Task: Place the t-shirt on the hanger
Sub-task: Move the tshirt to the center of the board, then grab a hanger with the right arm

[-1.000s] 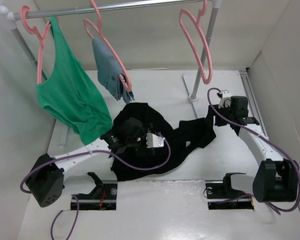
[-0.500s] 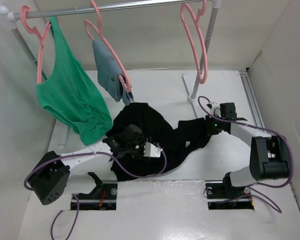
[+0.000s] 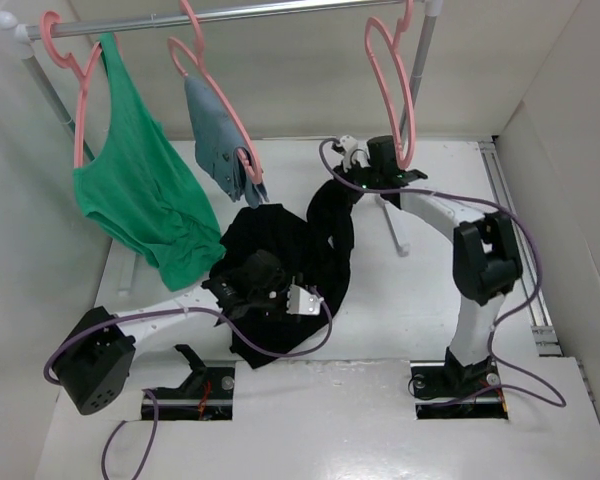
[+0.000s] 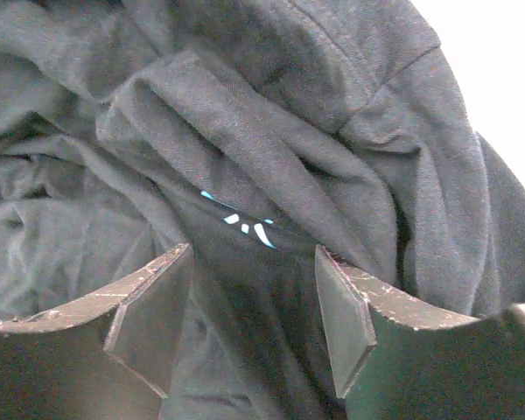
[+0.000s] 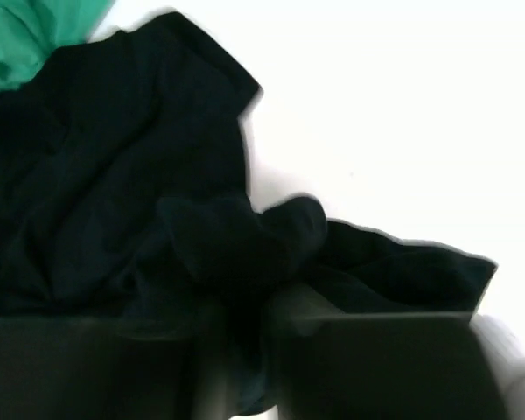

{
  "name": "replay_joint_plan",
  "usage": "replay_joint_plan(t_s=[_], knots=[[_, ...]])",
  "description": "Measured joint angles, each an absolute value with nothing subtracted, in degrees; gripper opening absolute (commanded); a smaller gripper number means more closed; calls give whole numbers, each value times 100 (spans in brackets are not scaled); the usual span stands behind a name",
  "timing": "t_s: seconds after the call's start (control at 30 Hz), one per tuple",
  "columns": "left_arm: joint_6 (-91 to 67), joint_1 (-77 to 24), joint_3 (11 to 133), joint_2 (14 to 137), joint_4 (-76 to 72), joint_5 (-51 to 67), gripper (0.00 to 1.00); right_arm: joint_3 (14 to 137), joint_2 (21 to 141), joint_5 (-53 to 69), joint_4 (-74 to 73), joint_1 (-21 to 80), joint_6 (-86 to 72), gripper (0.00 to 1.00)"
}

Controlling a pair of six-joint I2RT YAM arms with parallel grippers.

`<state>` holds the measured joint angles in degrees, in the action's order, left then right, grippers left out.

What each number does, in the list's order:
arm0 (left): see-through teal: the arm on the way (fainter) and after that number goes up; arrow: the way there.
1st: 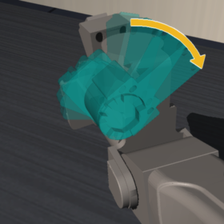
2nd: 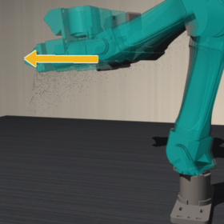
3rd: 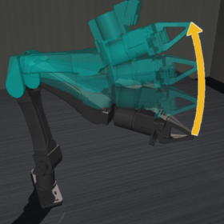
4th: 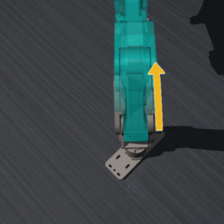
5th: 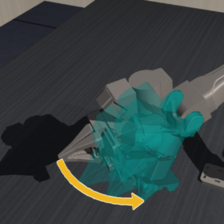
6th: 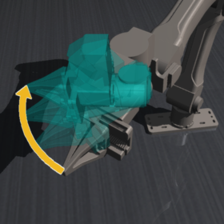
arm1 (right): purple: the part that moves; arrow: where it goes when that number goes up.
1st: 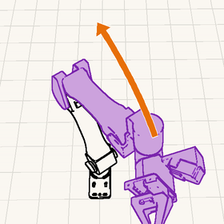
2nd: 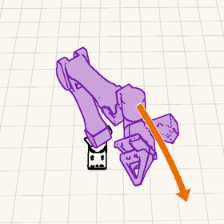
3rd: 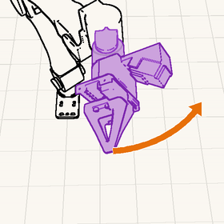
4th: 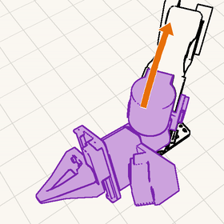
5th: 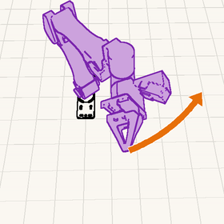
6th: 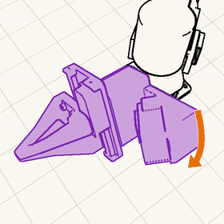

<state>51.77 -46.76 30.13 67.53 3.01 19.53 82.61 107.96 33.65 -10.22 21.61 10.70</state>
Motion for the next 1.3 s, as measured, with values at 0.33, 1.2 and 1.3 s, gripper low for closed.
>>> replay_joint_plan(t_s=[0.33,1.2,1.3], knots=[[4960,-4676,2849,6479,183,1949,70,8871,11583,2611,-1800,2182,1090,100],[2388,-4200,2161,4794,-1146,904,72,6582,5953,-390,-3371,5301,1597,95],[2388,-4200,2137,4801,-1157,945,72,7225,5931,25,-3454,5640,1750,95]])
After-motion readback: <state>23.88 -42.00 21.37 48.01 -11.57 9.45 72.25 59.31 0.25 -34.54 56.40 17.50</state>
